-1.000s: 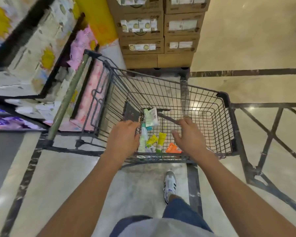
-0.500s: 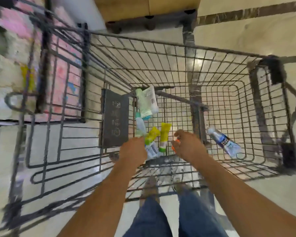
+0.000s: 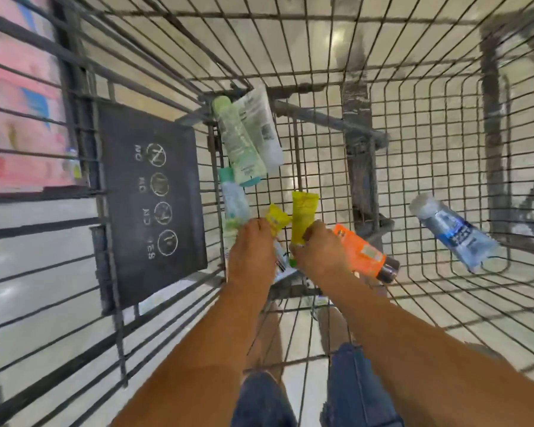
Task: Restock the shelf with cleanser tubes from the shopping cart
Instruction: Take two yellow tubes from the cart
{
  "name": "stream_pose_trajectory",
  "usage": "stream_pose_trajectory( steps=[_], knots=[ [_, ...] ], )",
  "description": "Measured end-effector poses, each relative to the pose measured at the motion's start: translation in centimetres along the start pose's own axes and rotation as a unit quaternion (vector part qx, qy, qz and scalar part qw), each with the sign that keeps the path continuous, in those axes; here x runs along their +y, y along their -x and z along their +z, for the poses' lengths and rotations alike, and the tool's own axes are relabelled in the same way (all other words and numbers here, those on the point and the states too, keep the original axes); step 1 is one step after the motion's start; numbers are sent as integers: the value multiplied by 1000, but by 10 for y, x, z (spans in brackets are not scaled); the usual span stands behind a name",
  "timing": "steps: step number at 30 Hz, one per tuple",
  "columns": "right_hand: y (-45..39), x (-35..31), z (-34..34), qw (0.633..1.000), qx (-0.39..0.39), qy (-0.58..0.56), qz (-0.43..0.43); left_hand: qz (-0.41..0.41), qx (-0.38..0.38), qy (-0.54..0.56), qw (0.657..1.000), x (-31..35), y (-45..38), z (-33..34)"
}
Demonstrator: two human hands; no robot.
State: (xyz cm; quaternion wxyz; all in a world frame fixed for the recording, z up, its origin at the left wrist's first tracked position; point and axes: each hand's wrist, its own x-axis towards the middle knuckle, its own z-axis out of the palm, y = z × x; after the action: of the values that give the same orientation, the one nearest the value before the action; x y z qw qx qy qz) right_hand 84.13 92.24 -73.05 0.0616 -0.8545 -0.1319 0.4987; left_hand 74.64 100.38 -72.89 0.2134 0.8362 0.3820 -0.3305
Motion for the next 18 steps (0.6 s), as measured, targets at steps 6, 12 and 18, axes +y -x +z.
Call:
stream_pose_trajectory(
  steps=[6,12,18],
  knots=[
    [-8,-4,18,997,65,19,26,-29,9,-89,996,4,-16,1],
    [-12,0,16,995,92,-29,26,-40,-14,-64,997,-3,-25,3],
    [-1,2,-4,973,86,-214,26,-66,-11,136,988,-8,-25,-4]
  ],
)
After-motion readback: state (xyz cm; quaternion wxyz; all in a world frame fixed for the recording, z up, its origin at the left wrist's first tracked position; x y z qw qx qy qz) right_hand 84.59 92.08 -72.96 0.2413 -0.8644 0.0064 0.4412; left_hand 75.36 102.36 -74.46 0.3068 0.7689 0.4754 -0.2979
